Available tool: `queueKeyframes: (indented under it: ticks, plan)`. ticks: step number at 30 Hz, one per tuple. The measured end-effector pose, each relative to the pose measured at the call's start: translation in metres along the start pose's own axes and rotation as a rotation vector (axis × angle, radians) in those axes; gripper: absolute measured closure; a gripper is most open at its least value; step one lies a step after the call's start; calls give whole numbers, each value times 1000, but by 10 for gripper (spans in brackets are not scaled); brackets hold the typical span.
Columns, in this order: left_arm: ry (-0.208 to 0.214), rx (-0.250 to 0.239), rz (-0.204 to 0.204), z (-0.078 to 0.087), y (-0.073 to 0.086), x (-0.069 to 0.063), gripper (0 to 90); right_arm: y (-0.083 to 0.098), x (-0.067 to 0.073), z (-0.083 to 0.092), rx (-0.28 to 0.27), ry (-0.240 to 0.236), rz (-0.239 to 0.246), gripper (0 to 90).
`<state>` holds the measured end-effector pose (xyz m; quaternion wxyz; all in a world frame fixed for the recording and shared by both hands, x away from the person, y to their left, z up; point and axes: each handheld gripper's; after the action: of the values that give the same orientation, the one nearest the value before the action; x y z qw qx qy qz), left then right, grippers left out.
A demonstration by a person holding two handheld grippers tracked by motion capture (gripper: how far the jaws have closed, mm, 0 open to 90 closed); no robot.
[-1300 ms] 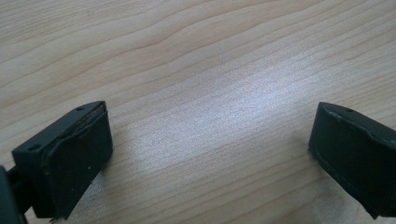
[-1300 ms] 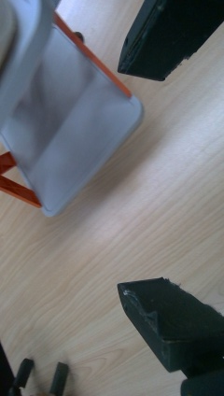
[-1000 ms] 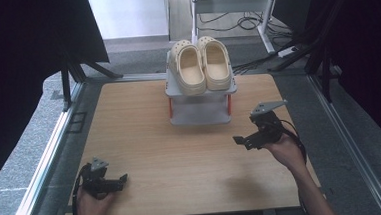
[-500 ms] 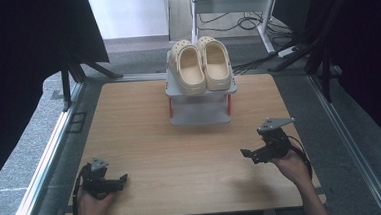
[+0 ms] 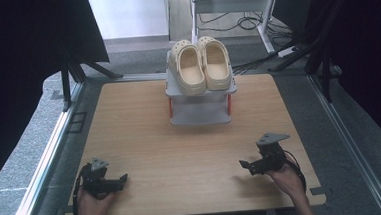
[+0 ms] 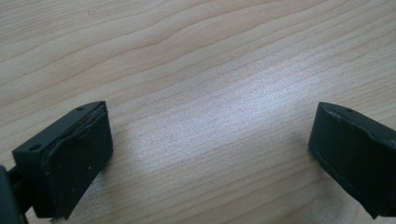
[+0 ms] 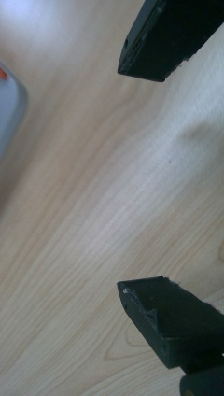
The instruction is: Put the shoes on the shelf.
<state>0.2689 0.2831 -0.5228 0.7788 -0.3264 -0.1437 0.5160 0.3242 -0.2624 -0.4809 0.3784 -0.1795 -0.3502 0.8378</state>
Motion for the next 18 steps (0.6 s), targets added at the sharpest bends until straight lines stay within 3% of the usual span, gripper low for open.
queueKeyframes:
  ticks: [10,14,18]
  plan:
    - [0,0,0,0,0,0,0,19,11,-28,63,-31,-5,0]
    - [0,0,0,0,0,0,0,22,16,-31,34,6,9,0]
    - [0,0,0,0,0,0,0,22,19,-32,42,19,28,0]
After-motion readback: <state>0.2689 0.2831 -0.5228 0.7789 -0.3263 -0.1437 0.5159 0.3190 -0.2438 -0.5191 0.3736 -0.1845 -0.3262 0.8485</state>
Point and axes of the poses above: each handheld gripper's, and its own axes: z roughly backward along the jaws, y roughly out of its underside, x roughly to its left, and after that the axes turned 6 degrees about y, right-handed
